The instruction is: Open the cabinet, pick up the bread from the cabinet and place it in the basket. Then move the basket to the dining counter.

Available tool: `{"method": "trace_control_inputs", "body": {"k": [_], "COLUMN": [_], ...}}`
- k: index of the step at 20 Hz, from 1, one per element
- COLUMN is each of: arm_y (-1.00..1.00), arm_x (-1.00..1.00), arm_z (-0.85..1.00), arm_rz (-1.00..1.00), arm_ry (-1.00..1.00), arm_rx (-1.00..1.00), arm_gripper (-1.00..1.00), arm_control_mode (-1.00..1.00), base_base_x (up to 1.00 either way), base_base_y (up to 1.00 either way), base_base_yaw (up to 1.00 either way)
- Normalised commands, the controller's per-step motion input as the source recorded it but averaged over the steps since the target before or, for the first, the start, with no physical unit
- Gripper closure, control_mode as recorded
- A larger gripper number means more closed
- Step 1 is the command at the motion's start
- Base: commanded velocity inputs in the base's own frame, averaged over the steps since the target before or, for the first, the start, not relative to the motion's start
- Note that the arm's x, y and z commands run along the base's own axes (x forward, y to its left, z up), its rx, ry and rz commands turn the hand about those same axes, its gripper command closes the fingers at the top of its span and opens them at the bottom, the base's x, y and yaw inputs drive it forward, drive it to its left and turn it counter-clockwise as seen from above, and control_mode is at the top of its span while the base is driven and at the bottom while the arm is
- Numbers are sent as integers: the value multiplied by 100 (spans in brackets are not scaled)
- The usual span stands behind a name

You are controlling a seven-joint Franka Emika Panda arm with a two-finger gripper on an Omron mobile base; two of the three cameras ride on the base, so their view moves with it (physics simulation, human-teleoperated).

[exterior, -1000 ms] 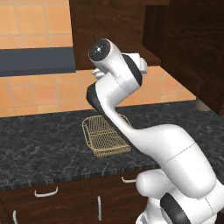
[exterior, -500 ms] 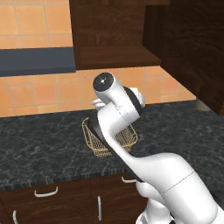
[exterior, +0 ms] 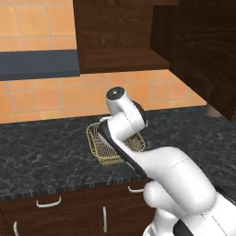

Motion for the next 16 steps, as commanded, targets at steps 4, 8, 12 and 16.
{"method": "trace_control_inputs", "body": {"k": [4, 8, 12, 16], "arm_y": [2, 10, 25, 10], "arm_x": [72, 68, 63, 43], "arm_z": [-76, -61, -56, -51], "arm_rz": [3, 3, 0, 0], "arm_ry": [31, 20, 9, 0], "arm_rx": [23, 21, 8, 2], "arm_gripper": [100, 100, 100, 100], "arm_control_mode": [-100, -100, -100, -100], "base_base_x": [0, 0, 0, 0], "base_base_y": [0, 0, 0, 0], "base_base_yaw": [0, 0, 0, 0]}}
